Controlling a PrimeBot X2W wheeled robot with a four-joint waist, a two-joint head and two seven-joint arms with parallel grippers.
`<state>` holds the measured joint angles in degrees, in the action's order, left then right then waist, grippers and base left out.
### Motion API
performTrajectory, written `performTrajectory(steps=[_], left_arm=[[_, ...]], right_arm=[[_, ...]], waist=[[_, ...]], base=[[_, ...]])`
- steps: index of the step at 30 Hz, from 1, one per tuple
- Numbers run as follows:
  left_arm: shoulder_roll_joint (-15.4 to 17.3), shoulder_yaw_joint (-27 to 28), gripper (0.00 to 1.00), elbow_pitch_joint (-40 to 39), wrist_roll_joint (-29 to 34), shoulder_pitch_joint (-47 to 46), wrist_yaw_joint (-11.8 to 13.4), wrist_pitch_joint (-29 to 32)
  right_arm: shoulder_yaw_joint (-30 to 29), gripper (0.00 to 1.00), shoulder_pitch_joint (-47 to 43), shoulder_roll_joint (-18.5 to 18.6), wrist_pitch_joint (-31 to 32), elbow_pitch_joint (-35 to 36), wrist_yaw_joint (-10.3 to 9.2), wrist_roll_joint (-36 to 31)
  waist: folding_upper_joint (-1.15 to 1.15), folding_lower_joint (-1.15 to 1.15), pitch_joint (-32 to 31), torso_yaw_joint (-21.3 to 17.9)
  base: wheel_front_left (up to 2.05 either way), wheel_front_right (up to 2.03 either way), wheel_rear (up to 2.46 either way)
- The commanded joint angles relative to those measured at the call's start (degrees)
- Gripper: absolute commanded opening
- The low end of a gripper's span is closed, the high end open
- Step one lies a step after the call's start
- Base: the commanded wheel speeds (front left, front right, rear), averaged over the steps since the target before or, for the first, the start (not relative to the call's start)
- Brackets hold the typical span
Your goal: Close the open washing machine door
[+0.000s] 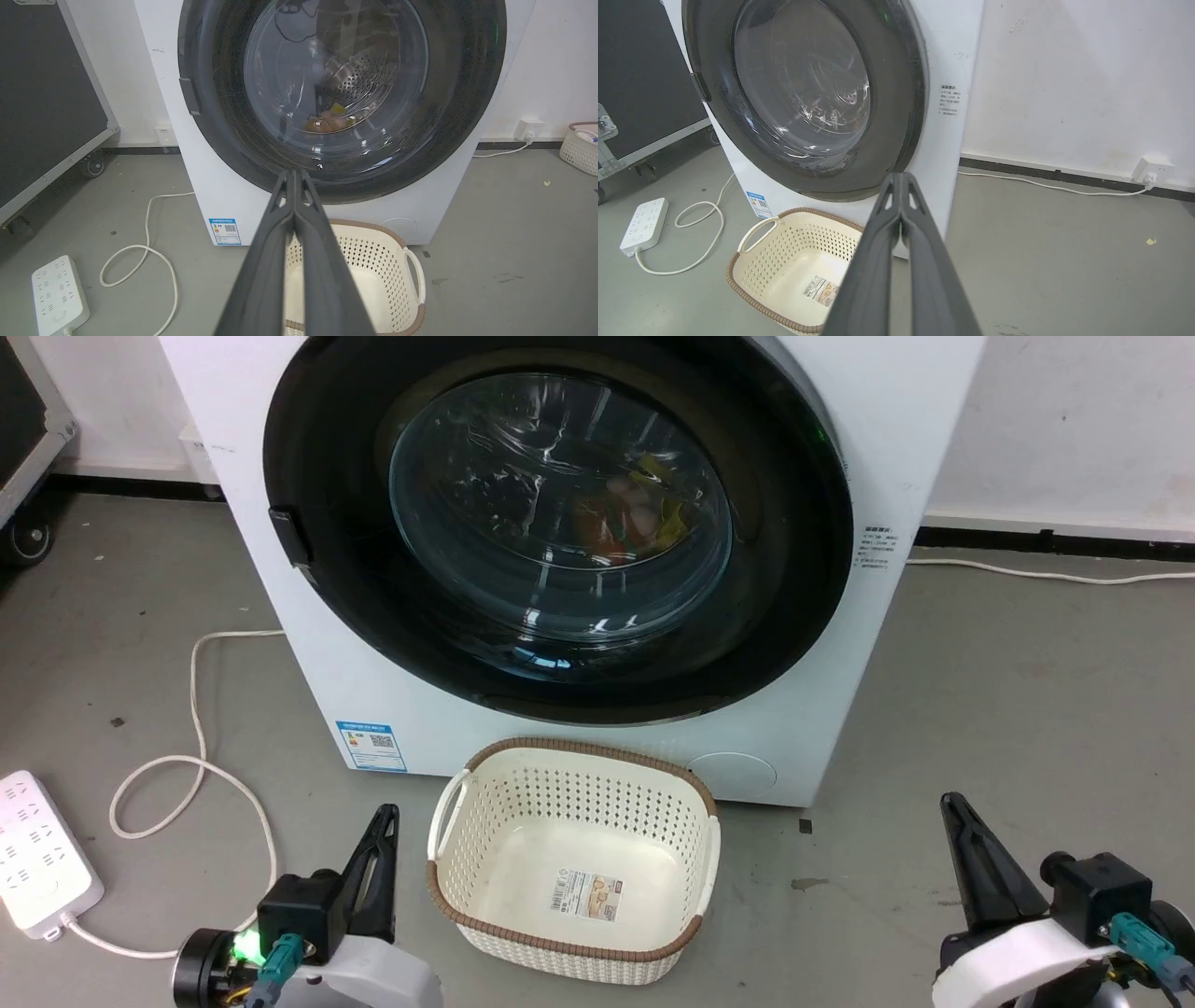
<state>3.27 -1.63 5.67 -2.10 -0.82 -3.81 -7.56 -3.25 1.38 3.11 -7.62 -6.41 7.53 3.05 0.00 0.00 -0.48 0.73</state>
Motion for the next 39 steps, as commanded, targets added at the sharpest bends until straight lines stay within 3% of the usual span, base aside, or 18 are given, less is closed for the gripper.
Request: performTrajectory(steps=[1,39], left_arm=[[0.0,0.2,0.00,-0.4,0.5,0.4,0.3,0.2],[-0.2,1.1,0.00,-3.6,1.5,0.7,2.4,4.7]], right_arm=[[0.2,0.00,-0.7,-0.1,0.3,0.6,-0.02,-0.5],[2.1,0.00,-1.1,-0.2,4.7,4.1,-0.03,-2.0]], waist=[[0.00,0.00,0.0,0.0],[0.00,0.00,0.3,-0.5]], base=[[0.00,0.00,0.00],[0.00,0.00,0.00]])
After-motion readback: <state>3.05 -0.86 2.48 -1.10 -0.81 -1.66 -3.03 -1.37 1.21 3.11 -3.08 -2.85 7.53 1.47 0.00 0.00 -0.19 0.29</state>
